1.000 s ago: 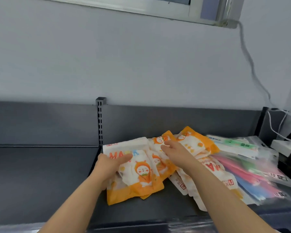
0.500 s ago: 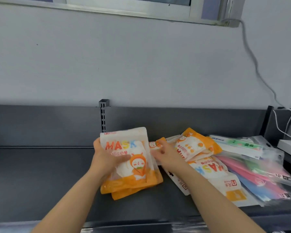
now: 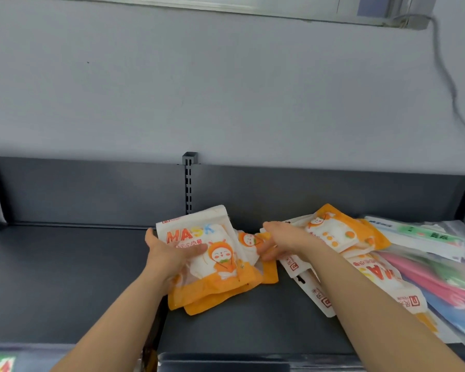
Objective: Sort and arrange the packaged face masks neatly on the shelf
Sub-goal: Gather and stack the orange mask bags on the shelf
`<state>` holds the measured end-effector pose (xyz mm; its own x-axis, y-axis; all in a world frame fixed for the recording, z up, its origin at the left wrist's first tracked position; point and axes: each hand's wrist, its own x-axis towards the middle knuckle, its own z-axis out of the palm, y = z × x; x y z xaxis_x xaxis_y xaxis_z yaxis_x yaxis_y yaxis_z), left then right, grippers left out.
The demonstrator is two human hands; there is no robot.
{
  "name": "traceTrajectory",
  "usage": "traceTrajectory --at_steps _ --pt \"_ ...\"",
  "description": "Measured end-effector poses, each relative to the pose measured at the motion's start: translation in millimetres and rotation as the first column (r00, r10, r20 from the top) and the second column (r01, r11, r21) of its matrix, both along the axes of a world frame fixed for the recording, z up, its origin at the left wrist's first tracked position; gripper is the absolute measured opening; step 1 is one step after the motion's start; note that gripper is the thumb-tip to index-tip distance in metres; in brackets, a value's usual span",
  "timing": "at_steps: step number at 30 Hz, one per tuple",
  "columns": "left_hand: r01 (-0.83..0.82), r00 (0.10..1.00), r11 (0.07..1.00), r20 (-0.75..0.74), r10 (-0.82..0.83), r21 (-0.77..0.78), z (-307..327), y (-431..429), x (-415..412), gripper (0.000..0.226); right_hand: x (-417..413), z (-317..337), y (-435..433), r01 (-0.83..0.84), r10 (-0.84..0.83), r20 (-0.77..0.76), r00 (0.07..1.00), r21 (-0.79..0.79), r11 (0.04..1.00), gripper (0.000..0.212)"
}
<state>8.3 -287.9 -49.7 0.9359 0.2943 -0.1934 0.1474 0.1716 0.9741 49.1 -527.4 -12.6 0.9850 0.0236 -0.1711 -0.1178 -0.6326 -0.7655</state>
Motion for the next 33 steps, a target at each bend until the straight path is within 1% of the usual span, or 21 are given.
traceTrajectory --at_steps 3,4,6,8,9,13,16,19,21,23,25,27,28,29,31,32,33 --pt "-0.008 1.0 0.999 0.017 0.008 0.05 1 10 7 0.138 3 3 5 0.06 -0.05 0.113 0.992 -0.085 0.995 0.046" --pt "-0.007 1.0 0.998 0.016 0.006 0.063 1 14 9 0.138 7 0 10 0.05 -0.034 0.148 0.988 -0.105 0.993 0.048" --pt "0.008 1.0 0.997 0.009 -0.008 0.078 1 20 11 0.139 11 -2 23 0.008 0.0 0.146 0.989 -0.055 0.998 0.047" --pt "0.039 0.999 0.996 0.025 -0.042 0.085 0 25 13 0.139 14 -6 37 -0.041 0.039 0.135 0.99 0.008 0.999 0.049" --pt "0.055 0.997 0.994 0.041 -0.059 0.093 0 27 14 0.139 14 -6 43 -0.053 0.051 0.1 0.994 0.018 0.998 0.053" --pt "0.054 0.988 0.99 0.133 -0.072 0.132 -2 33 13 0.134 19 -4 49 0.009 -0.009 0.004 1.0 0.044 0.999 0.076" --pt "0.026 0.974 0.984 0.218 -0.065 0.175 -2 35 12 0.128 20 -3 43 0.049 -0.047 -0.017 0.999 0.124 0.991 0.081" --pt "0.034 0.95 0.973 0.294 -0.103 0.23 2 29 11 0.122 14 -1 40 0.064 -0.054 -0.054 0.997 0.222 0.973 0.075" --pt "0.041 0.936 0.965 0.328 -0.129 0.261 5 23 12 0.116 6 2 40 0.069 -0.067 -0.017 0.998 0.282 0.957 0.061" --pt "0.066 0.93 0.966 0.336 -0.151 0.25 6 18 13 0.115 -2 -1 40 0.058 -0.07 0.017 0.997 0.369 0.928 0.051" --pt "0.108 0.931 0.966 0.318 -0.181 0.234 4 12 13 0.112 -9 -7 42 0.03 -0.054 0.034 0.998 0.494 0.869 0.05" --pt "0.164 0.93 0.967 0.296 -0.218 0.195 3 6 11 0.103 -17 -10 45 -0.004 -0.031 0.044 0.999 0.633 0.774 0.051" --pt "0.185 0.926 0.968 0.299 -0.23 0.171 3 3 11 0.101 -20 -11 46 -0.025 -0.028 0.067 0.997 0.67 0.742 0.049" --pt "0.193 0.917 0.968 0.322 -0.235 0.158 6 1 12 0.1 -22 -11 46 -0.052 -0.032 0.11 0.993 0.683 0.729 0.045" --pt "0.185 0.885 0.968 0.4 -0.238 0.168 13 -4 14 0.105 -24 -11 42 -0.092 -0.072 0.215 0.974 0.662 0.744 0.032" --pt "0.184 0.863 0.963 0.436 -0.253 0.195 16 -6 14 0.11 -27 -11 39 -0.096 -0.094 0.26 0.961 0.635 0.766 0.031" --pt "0.188 0.841 0.952 0.462 -0.282 0.241 17 -9 14 0.115 -28 -13 35 -0.105 -0.109 0.315 0.943 0.591 0.8 0.041"
